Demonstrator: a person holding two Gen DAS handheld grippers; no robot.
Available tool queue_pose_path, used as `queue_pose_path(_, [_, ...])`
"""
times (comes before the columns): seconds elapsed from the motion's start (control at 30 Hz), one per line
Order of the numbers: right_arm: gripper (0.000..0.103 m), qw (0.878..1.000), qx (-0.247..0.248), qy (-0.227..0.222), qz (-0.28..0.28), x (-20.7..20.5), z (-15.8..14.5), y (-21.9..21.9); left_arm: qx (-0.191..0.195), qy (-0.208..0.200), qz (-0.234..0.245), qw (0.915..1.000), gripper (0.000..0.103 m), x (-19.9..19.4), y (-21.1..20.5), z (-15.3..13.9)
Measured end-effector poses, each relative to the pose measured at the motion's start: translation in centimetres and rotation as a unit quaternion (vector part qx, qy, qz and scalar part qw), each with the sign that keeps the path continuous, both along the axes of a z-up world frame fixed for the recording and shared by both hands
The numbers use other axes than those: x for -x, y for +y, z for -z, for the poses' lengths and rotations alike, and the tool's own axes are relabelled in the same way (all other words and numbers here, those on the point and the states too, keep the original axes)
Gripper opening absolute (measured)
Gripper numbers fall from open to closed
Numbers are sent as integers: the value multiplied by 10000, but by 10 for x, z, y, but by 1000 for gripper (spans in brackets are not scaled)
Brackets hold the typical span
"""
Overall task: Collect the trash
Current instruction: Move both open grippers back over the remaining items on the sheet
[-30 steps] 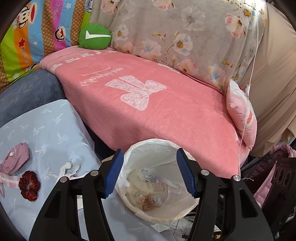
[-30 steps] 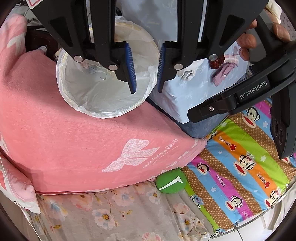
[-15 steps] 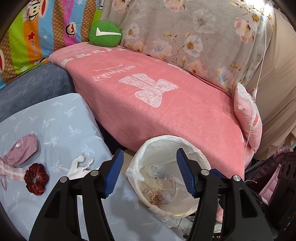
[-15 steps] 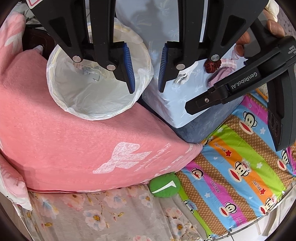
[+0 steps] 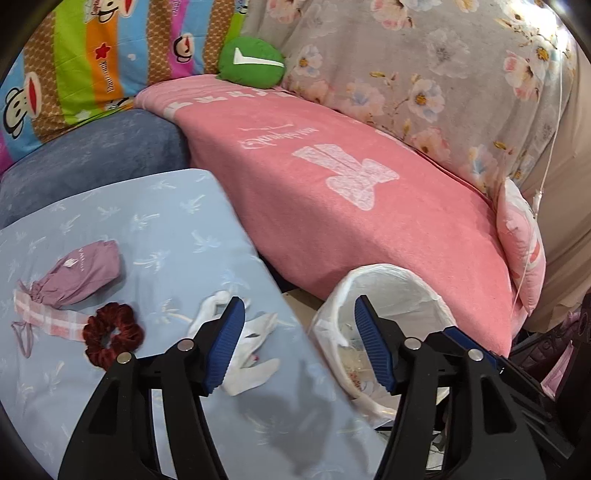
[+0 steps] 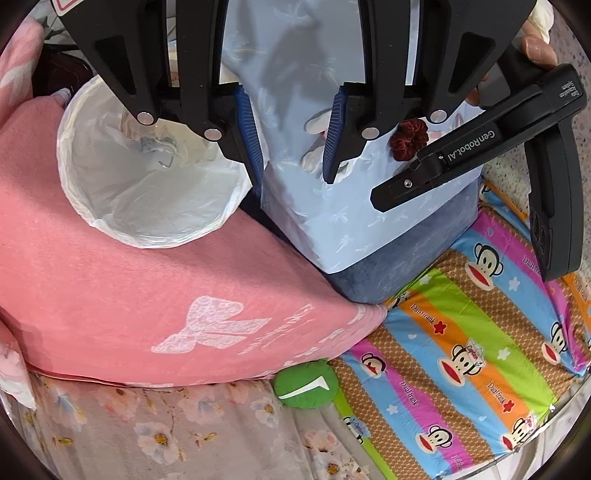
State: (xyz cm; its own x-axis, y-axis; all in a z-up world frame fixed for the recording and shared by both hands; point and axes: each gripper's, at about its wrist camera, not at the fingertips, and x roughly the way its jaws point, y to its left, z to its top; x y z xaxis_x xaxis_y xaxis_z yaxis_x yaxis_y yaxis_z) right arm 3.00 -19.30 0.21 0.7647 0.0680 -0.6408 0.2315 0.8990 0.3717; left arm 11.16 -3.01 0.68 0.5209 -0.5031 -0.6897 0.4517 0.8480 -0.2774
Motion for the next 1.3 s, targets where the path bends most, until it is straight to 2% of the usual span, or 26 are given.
queue_pose_path(0.07, [39,10000,17,22,-57,-3,1,8,-32,12,-103,9999,61,-2,7,3])
queue_pose_path(0.3, [40,9994,60,162,-310,-18,9,35,-177,159,-498,9985,64,-10,40,20])
queue_pose_path(0.4, [44,9989,91,216,-395,-25,12,48,-230,228,-705,9970,67,-13,56,28])
queue_pose_path(0.6, [44,9978,123,373,-540,-40,23,69,-359,338,-1039,9934,68,-20,87,44])
queue_pose_path(1.03, [50,9935,174,841,-744,-79,67,103,-490,860,-1672,9809,76,-45,140,85])
queue_pose_path(1.3, [51,9898,216,1152,-814,-106,97,115,-451,1131,-1750,9770,76,-60,155,106])
